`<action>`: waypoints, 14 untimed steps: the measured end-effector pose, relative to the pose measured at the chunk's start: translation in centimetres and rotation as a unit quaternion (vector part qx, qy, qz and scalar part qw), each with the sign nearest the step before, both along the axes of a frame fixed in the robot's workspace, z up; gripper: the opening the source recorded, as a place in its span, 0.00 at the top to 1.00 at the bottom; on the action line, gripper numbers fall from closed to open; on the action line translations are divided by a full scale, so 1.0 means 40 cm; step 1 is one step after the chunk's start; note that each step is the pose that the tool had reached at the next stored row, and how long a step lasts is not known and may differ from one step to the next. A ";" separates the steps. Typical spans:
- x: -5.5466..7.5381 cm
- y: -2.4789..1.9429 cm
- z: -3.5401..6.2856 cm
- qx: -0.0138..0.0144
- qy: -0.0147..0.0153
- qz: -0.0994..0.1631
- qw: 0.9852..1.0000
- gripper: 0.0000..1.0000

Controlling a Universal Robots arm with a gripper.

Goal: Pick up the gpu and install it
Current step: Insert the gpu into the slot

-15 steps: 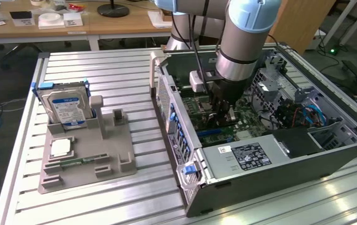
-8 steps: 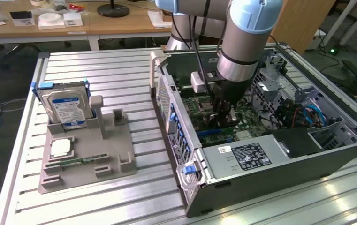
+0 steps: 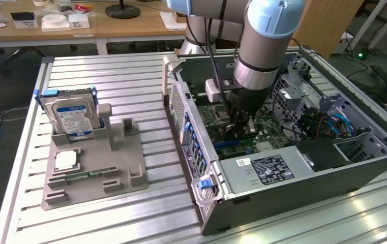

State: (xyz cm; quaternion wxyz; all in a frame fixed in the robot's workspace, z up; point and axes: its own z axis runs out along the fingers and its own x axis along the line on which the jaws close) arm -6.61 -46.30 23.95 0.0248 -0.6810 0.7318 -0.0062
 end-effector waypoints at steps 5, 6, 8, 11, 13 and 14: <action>-0.002 0.000 -0.002 0.000 -0.001 0.000 1.000 0.72; -0.002 0.001 -0.002 0.000 -0.001 0.000 1.000 0.72; -0.002 0.002 -0.003 0.000 -0.002 0.000 1.000 0.72; -0.002 0.002 -0.004 0.000 -0.002 0.000 1.000 0.72; -0.003 0.002 -0.006 0.000 -0.002 0.000 1.000 0.72; -0.003 0.002 -0.006 0.000 -0.002 0.000 1.000 0.72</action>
